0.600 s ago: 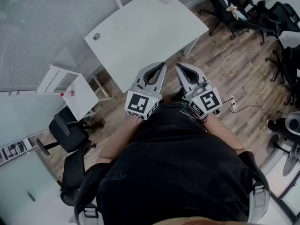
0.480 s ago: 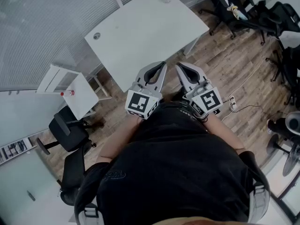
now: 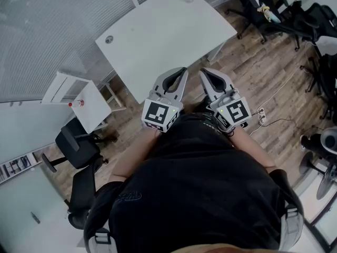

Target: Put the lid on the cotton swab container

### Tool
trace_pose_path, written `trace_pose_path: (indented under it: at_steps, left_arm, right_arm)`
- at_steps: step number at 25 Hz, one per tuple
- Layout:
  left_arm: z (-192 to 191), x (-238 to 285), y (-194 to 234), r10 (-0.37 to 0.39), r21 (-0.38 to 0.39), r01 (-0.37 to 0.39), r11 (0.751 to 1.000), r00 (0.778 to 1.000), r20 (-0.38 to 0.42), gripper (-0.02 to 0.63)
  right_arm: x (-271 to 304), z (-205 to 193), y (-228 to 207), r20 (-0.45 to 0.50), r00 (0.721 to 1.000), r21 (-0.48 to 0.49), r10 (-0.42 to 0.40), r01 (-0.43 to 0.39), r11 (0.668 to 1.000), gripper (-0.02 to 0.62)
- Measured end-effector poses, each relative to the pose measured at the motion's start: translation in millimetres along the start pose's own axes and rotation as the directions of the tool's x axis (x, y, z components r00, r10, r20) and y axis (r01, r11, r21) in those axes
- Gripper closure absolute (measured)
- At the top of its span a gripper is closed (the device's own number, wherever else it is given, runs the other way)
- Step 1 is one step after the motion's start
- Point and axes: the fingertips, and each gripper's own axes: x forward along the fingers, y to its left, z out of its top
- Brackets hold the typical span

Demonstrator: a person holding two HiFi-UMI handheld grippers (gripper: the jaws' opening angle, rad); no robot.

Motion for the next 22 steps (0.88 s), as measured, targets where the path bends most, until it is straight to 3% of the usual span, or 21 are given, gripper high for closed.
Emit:
trace_pose_path:
  at_steps: [9, 22]
  left_arm:
    - [5.8, 35.2, 3.8, 0.017, 0.007, -0.018, 1.000, 1.000, 0.025, 0.591]
    - [10.6, 157.0, -24.9, -0.023, 0.017, 0.023, 1.000, 1.000, -0.015, 0.591]
  right_arm:
    - [2.3, -0.3, -36.7, 0.007, 1.000, 0.014, -0.010, 0.010, 1.000, 0.574]
    - [-14.8, 11.5, -146.4, -0.002, 1.000, 0.008, 0.011, -0.011, 1.000, 0.574]
